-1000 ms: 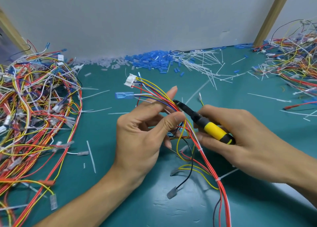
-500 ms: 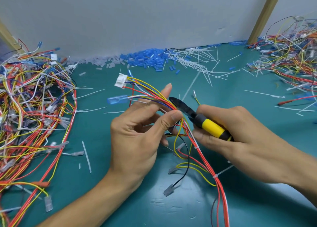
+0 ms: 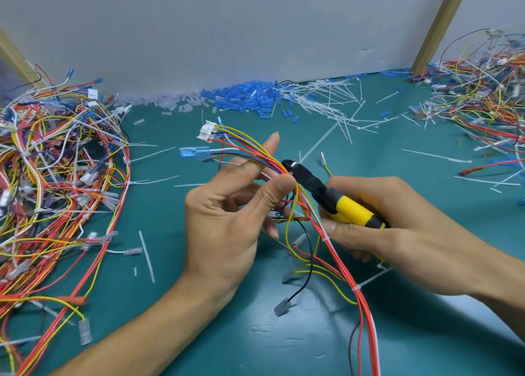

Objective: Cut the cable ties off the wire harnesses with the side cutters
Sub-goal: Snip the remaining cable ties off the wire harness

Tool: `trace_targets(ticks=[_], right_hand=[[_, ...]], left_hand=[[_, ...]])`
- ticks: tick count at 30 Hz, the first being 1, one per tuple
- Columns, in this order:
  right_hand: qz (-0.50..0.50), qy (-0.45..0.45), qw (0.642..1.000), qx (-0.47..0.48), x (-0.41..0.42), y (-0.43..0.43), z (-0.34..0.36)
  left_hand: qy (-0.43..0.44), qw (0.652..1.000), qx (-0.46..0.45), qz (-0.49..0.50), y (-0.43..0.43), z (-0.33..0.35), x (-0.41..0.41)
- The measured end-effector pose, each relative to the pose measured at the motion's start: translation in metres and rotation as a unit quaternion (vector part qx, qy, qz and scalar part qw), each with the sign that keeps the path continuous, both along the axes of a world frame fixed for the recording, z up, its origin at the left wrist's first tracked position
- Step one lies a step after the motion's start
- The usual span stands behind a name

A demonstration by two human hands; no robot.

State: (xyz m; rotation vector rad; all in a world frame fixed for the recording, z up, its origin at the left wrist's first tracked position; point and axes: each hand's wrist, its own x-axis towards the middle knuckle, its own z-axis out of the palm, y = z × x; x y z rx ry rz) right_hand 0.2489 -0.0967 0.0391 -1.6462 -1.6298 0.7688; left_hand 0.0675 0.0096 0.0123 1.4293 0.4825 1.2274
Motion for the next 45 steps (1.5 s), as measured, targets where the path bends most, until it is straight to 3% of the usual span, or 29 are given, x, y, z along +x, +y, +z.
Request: trace_targets(ticks=[13,16,24,31,33,36,40,45], right_hand=[[-0.024,-0.062,0.998,0.007,-0.003,0.001,0.0],[-0.018,-0.024,1.0,-0.006,-0.003,0.0,0.0],[-0.03,-0.072,0.997,0.01,-0.004,0.001,0.002],[-0.015,-0.061,0.998,0.013,-0.005,0.001,0.001],[0.0,-0.017,1.0,0.007,-0.003,0.001,0.0],[-0.005,-0.045,0.999,0.026,-0.005,0.001,0.0],[0.003,0.064,0.998,-0.022,-0.005,0.001,0.002],[0.063,0.225,0.964,-0.125,-0.007,0.004,0.014]], left_hand=[[0.011,0.999,-0.044,-0.013,0.005,-0.001,-0.001],[0.016,0.999,-0.043,-0.021,0.006,-0.001,-0.002],[0.016,0.999,-0.043,-0.029,0.006,-0.003,-0.002],[0.009,0.998,-0.049,-0.034,0.007,-0.007,-0.002],[0.007,0.998,-0.044,-0.039,0.008,-0.009,-0.002],[0.004,0.999,-0.043,-0.033,0.007,-0.009,-0.001],[0.011,1.0,-0.004,-0.004,0.009,-0.008,-0.003],[0.038,0.987,0.106,0.116,0.009,-0.003,-0.006]])
